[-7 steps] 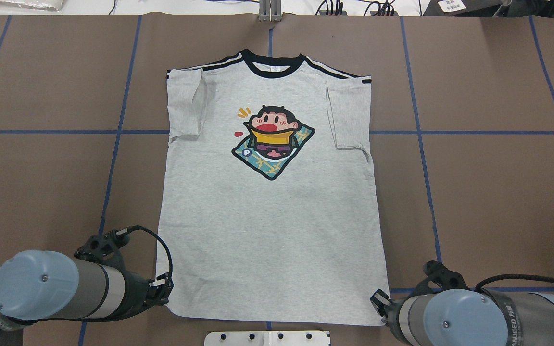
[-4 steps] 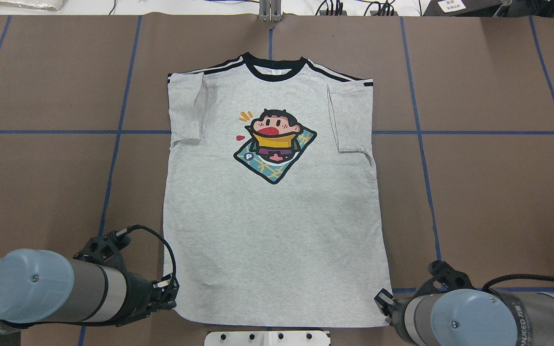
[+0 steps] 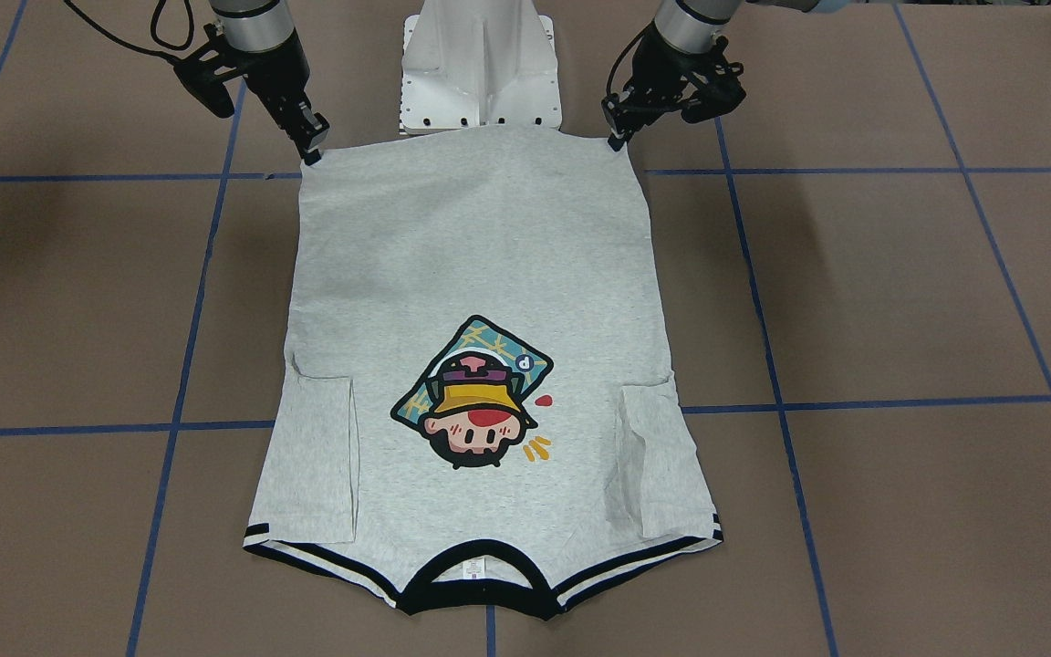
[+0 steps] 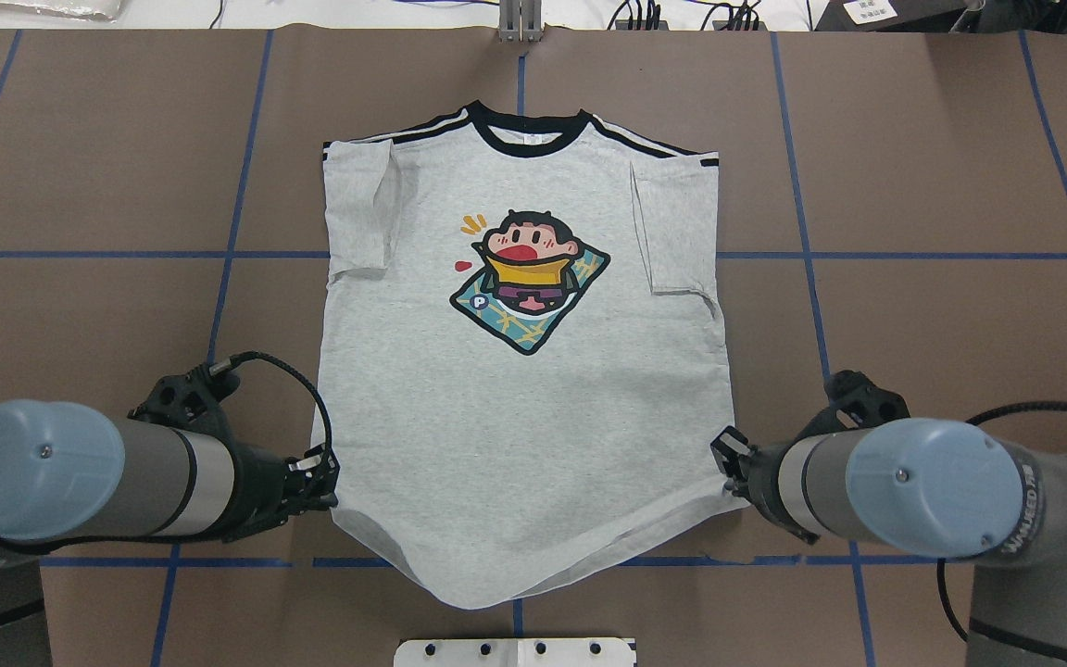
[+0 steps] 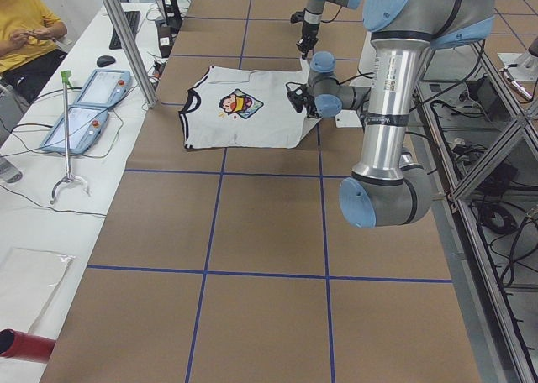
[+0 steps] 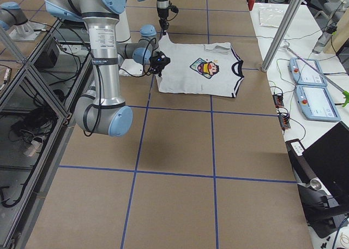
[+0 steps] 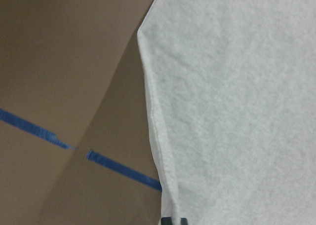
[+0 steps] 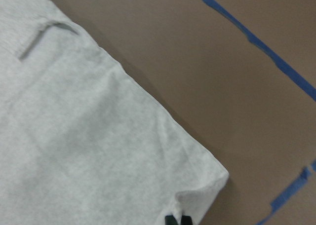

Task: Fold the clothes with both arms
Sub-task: 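Lift the hem with both grippers and fold it toward the collar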

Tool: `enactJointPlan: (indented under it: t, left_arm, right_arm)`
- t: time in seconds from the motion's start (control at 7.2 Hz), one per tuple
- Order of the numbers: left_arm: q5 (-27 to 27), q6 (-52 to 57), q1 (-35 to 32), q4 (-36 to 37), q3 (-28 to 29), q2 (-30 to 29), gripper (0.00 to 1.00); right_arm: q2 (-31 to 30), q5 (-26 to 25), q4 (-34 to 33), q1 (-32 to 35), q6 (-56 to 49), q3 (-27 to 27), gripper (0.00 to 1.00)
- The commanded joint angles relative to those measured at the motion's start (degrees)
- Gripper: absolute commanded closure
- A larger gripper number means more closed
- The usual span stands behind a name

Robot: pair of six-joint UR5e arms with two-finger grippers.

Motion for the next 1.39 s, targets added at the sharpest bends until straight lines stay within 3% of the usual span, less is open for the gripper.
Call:
enactJointPlan:
  t: [0.0,0.28,0.56,0.83,1.11,1.25]
  left_arm:
    - [0.08,12.55,-8.34,0.09,5.62,-4.88,1.0]
    - [-0.1,18.97,-16.34,-0.61,19.84,-15.51,1.0]
    - [-0.1,22.09,-21.1,-4.89,26.19,-16.68,1.0]
    - [-0.1,22.18,-23.58,-12.97,35.58,-19.3,1.0]
    - [-0.01,24.1,-25.86,-15.46,42.54,-23.78,1.0]
    - [1.64,24.55,-25.87,-19.13,46.23,-24.85,1.0]
  right_arm:
    - [8.45,0.45,-0.13,10.2,-11.22,-9.94,1.0]
    - [14.43,0.72,0.31,18.81,-21.06,-19.34,1.0]
    - [20.86,2.04,0.66,23.76,-25.64,-30.59,1.0]
    - [26.31,3.53,8.62,27.2,-26.8,-43.07,1.0]
    - [32.54,3.62,10.85,27.82,-27.16,-52.14,1.0]
    - [33.0,3.53,12.69,27.91,-27.42,-54.09,1.0]
